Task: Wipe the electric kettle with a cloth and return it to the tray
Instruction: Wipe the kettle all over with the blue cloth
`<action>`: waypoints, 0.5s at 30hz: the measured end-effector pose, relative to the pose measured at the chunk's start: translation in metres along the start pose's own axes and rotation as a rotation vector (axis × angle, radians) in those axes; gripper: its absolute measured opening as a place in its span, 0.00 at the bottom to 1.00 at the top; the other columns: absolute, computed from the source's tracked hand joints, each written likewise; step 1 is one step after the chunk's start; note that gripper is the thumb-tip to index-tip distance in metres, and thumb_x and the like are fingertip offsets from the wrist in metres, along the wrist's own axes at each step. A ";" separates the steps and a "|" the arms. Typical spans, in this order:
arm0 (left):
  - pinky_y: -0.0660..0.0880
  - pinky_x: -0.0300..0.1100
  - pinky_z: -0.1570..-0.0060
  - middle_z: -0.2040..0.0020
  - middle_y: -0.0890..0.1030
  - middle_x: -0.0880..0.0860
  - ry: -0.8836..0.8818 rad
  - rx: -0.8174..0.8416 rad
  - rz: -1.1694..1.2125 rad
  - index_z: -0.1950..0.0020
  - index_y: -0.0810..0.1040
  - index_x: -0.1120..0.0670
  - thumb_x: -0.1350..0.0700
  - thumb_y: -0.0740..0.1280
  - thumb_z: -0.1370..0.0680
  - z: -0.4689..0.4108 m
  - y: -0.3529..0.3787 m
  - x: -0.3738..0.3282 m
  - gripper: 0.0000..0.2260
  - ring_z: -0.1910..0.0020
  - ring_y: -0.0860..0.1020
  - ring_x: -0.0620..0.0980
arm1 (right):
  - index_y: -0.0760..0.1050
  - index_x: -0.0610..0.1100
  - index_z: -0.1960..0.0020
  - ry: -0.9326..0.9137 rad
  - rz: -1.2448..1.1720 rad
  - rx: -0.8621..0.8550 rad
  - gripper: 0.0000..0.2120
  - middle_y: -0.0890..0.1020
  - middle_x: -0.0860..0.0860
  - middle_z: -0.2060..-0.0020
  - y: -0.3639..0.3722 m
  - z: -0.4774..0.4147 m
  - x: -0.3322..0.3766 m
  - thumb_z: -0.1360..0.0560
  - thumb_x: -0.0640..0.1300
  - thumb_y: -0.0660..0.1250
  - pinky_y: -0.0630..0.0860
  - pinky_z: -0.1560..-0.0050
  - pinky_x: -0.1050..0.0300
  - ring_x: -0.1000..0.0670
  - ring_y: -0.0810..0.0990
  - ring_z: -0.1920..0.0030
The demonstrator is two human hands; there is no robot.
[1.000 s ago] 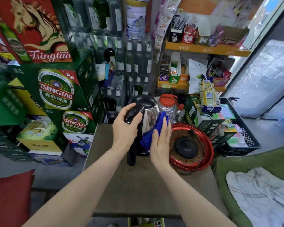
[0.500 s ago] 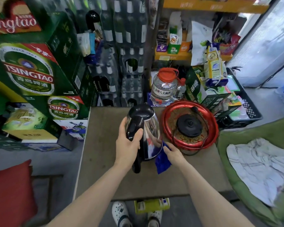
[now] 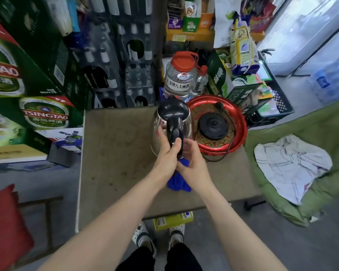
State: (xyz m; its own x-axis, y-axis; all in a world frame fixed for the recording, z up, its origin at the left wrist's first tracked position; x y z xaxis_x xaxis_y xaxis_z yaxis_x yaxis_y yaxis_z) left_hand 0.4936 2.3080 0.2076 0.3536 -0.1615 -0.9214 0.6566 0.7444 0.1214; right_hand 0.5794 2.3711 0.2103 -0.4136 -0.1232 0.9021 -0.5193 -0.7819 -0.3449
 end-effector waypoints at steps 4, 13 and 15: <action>0.49 0.55 0.22 0.19 0.47 0.44 0.007 0.088 -0.242 0.24 0.35 0.36 0.38 0.54 0.24 -0.005 0.024 0.000 0.35 0.20 0.47 0.46 | 0.60 0.52 0.22 -0.037 -0.176 -0.051 0.37 0.72 0.53 0.27 -0.013 -0.006 0.005 0.24 0.28 0.67 0.73 0.30 0.57 0.56 0.71 0.27; 0.74 0.50 0.40 0.43 0.78 0.52 0.022 -0.601 -0.423 0.37 0.74 0.50 0.60 0.63 0.23 0.000 -0.023 0.037 0.15 0.43 0.77 0.52 | 0.79 0.51 0.40 0.045 -0.332 -0.125 0.20 0.87 0.60 0.53 -0.101 -0.018 -0.028 0.26 0.31 0.71 0.78 0.54 0.67 0.61 0.84 0.50; 0.70 0.52 0.37 0.38 0.75 0.61 -0.218 -0.606 -0.543 0.33 0.71 0.58 0.63 0.66 0.25 -0.006 -0.021 0.091 0.20 0.38 0.74 0.60 | 0.79 0.50 0.39 0.058 -0.340 -0.086 0.22 0.87 0.60 0.53 -0.115 -0.023 -0.043 0.26 0.30 0.71 0.79 0.54 0.67 0.60 0.84 0.49</action>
State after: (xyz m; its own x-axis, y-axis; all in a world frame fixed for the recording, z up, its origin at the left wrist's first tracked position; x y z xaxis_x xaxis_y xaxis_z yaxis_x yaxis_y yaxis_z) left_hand 0.5084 2.2817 0.1190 0.2538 -0.6730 -0.6947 0.3233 0.7359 -0.5949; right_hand 0.6396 2.4805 0.2054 -0.2462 0.1720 0.9538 -0.6946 -0.7176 -0.0499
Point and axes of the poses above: each hand's wrist, its own z-axis away from the middle knuckle, its own y-axis out of the palm, x = y × z, the point moved 5 cm from there along -z, towards the middle knuckle
